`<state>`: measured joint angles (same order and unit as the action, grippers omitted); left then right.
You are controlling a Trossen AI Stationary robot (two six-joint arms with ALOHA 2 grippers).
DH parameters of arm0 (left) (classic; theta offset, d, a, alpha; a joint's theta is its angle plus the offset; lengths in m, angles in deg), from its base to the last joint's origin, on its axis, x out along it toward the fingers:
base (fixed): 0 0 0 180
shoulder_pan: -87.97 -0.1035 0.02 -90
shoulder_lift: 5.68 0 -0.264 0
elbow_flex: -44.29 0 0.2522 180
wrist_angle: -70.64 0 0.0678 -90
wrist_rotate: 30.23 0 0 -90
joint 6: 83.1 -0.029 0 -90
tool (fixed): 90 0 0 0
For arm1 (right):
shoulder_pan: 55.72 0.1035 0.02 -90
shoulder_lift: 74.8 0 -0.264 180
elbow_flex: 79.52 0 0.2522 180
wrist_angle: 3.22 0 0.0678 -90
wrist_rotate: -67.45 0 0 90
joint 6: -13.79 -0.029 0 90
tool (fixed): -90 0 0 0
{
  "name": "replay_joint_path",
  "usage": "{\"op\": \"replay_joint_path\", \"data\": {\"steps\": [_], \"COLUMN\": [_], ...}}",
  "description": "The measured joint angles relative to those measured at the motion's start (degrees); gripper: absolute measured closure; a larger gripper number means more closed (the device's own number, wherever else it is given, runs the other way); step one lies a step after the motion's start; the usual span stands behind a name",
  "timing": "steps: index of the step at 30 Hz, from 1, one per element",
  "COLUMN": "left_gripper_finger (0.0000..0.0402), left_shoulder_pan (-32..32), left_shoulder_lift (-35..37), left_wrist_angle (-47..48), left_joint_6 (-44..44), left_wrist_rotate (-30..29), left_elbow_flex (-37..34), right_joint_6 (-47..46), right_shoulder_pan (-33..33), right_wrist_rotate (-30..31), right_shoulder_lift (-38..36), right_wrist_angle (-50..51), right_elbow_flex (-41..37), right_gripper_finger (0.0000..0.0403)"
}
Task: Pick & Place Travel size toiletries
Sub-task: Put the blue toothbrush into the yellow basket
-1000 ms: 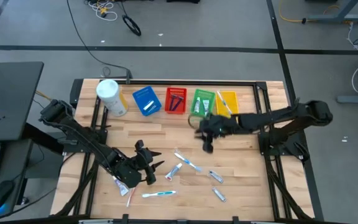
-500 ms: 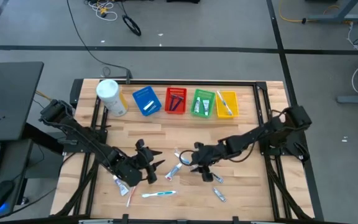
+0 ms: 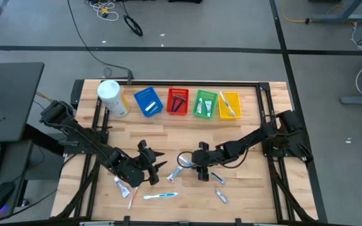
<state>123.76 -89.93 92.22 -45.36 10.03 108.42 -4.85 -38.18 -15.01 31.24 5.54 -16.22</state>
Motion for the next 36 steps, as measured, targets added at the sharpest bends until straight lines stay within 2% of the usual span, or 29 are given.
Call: {"op": "replay_joint_path", "data": {"steps": [3, 6, 15, 20, 25, 29, 32, 36], "left_gripper_finger": [0.0226, 0.0226, 0.0226, 0.0226, 0.0226, 0.0226, 0.0226, 0.0226], "left_shoulder_pan": [0.0, 0.0, 0.0, 0.0, 0.0, 0.0, 0.0, 0.0], "left_shoulder_lift": [0.0, 0.0, 0.0, 0.0, 0.0, 0.0, 0.0, 0.02], "left_wrist_angle": [0.0, 0.0, 0.0, 0.0, 0.02, 0.04, 0.02, -0.02], "left_joint_6": [0.17, 0.17, 0.18, 0.19, 0.19, 0.21, 0.21, 0.23], "left_wrist_rotate": [0.0, 0.0, -0.06, -0.09, -0.11, -0.11, -0.11, -0.1], "left_elbow_flex": [0.0, 0.0, 0.0, 0.0, 0.0, 0.0, 0.0, 0.0], "right_joint_6": [-0.01, -0.03, -2.98, -2.93, -0.95, -3.25, -8.82, -12.37], "right_shoulder_pan": [0.16, 0.18, -0.58, -0.73, -0.69, -0.73, -1.39, -3.32], "right_wrist_rotate": [0.58, 1.91, 1.97, 2.13, 3.27, 11.09, 20.05, 27.1], "right_shoulder_lift": [0.59, 0.65, 0.69, -0.04, -4.87, -11.51, -17.43, -24.54], "right_wrist_angle": [0.29, 0.94, 0.65, 1.06, 5.3, 13.73, 20.63, 28.99], "right_elbow_flex": [0.07, 0.11, 0.07, -0.1, -0.39, -0.26, -0.26, -0.24], "right_gripper_finger": [0.021, 0.023, 0.0364, 0.0379, 0.0381, 0.0381, 0.0382, 0.0382]}}
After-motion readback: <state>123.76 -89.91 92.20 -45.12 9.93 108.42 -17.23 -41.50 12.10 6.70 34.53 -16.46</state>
